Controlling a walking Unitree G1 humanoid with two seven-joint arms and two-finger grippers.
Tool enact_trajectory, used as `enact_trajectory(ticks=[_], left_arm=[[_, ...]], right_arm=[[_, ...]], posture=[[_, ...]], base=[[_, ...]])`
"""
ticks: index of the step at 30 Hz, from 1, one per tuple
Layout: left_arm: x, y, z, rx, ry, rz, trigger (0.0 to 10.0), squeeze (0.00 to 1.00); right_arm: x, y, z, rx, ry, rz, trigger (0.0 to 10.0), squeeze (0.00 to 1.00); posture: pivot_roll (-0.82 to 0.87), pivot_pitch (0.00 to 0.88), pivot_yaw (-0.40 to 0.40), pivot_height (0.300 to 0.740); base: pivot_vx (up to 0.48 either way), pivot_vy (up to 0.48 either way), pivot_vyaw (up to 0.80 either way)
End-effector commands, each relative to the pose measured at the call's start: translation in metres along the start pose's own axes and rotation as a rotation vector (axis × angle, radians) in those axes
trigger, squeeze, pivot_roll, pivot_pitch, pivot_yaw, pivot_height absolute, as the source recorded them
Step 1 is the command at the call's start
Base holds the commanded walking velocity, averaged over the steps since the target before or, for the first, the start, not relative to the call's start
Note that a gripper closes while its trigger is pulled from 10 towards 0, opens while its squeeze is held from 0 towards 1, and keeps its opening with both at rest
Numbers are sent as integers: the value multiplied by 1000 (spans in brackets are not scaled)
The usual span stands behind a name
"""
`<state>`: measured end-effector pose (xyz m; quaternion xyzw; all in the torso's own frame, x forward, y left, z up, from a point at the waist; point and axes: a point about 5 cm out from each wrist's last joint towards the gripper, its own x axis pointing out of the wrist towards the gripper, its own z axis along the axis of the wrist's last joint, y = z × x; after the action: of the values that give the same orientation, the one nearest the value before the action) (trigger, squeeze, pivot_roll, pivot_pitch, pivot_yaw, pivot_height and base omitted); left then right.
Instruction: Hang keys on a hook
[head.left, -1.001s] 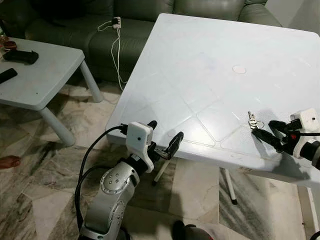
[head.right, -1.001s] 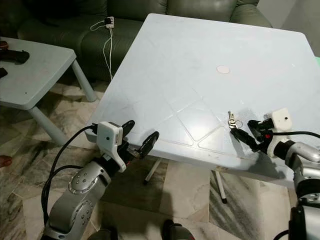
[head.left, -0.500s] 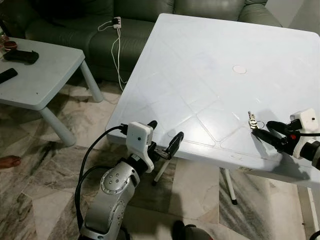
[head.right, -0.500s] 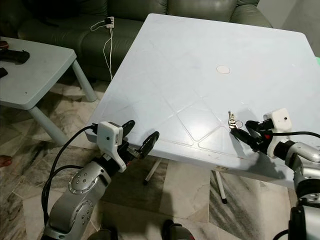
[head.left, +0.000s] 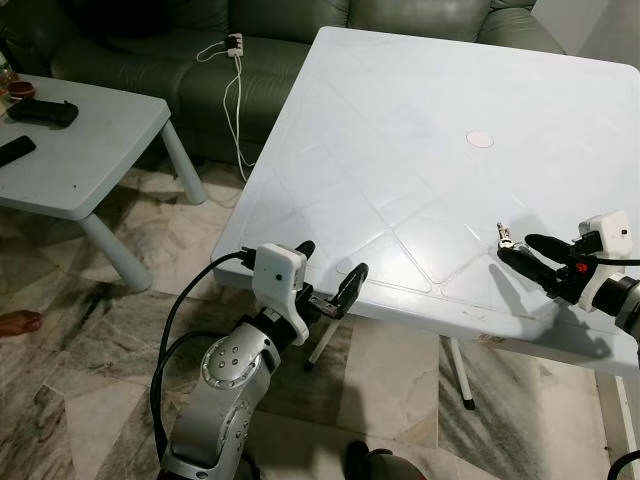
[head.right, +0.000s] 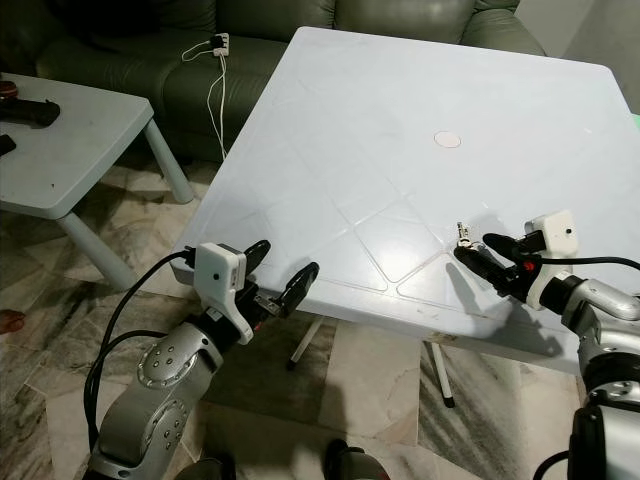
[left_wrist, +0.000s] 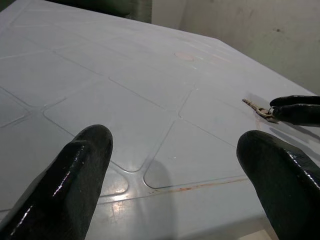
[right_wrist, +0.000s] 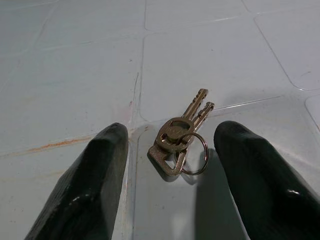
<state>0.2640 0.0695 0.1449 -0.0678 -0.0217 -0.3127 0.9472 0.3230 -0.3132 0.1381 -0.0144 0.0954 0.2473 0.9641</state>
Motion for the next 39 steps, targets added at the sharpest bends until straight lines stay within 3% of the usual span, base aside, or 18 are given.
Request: enact_trajectory(ticks=[1, 2, 3, 4, 6, 7, 13, 14, 16, 19, 20, 21, 22, 23, 24, 36, 37, 39], left_arm=[[-1, -2, -1, 0, 7, -7, 10000, 0], [0, -2, -1, 1, 8, -8, 10000, 0], [0, -2, -1, 2, 9, -8, 10000, 0], [0, -2, -1, 1, 9, -8, 10000, 0], [0, -2, -1, 1, 9, -8, 10000, 0], [0, -2, -1, 1, 8, -7, 10000, 0], [0, -1, -1, 3, 9, -6, 10000, 0], [0, -1, -1, 2, 8, -6, 10000, 0], [0, -1, 0, 1, 7, -6, 10000, 0], [0, -1, -1, 1, 8, -6, 10000, 0], [0, -1, -1, 3, 8, -6, 10000, 0], [0, -1, -1, 3, 8, -6, 10000, 0], [0, -2, -1, -1, 8, -3, 10000, 0], [0, -2, -1, 0, 7, -4, 10000, 0], [0, -2, -1, -1, 7, -3, 10000, 0], [-1, 0, 0, 0, 7, 4, 10000, 0], [0, 0, 0, 0, 7, 5, 10000, 0], [0, 0, 0, 0, 7, 5, 10000, 0]], right_arm=[[-1, -2, 6, -14, -16, -5, 39, 0], [-1, -3, 6, -19, -14, -11, 1686, 0], [-1, -3, 6, -24, -13, -16, 1686, 0], [-1, -3, 7, -23, -15, -19, 10000, 0], [-1, -3, 7, -21, -17, -18, 10000, 0], [-1, -4, 7, -21, -17, -18, 6000, 0], [-3, -3, 5, -26, 2, -4, 6235, 0], [-3, -3, 4, -26, 7, 2, 4196, 0], [-3, -3, 4, -36, 10, 1, 4196, 0], [-3, -3, 5, -39, 7, 0, 2314, 0], [-3, -3, 5, -38, 5, -3, 3333, 0], [-3, -3, 5, -38, 5, -3, 3333, 0], [-3, -3, 5, -37, 5, -4, 0, 0], [-3, -4, 6, -37, 4, -6, 1725, 0], [-3, -4, 6, -35, 4, -4, 0, 0], [-3, -4, 7, -52, 8, -14, 0, 0], [-3, -5, 8, -65, 5, -26, 2157, 0], [-3, -5, 8, -69, 4, -31, 2157, 0]], posture=[[-20, 201, -51, 740], [-21, 205, -49, 740], [-21, 205, -49, 740], [-22, 208, -49, 740], [-21, 207, -48, 740], [-22, 209, -48, 740], [-22, 209, -48, 740], [-22, 209, -48, 740], [-22, 213, -48, 740], [-23, 213, -49, 740], [-23, 213, -50, 740], [-23, 213, -50, 740], [-23, 212, -50, 740], [-22, 212, -51, 740], [-22, 212, -51, 740], [-21, 223, -53, 740], [-20, 223, -54, 740], [-20, 223, -54, 740]], base=[[0, 0, 0], [0, 0, 0], [0, 0, 0], [0, 0, 0], [0, 0, 0], [0, 0, 0], [0, 0, 0], [0, 0, 0], [0, 0, 0], [0, 0, 0], [0, 0, 0], [0, 0, 0], [0, 0, 0], [0, 0, 0], [0, 0, 0], [0, 0, 0], [0, 0, 0], [0, 0, 0]])
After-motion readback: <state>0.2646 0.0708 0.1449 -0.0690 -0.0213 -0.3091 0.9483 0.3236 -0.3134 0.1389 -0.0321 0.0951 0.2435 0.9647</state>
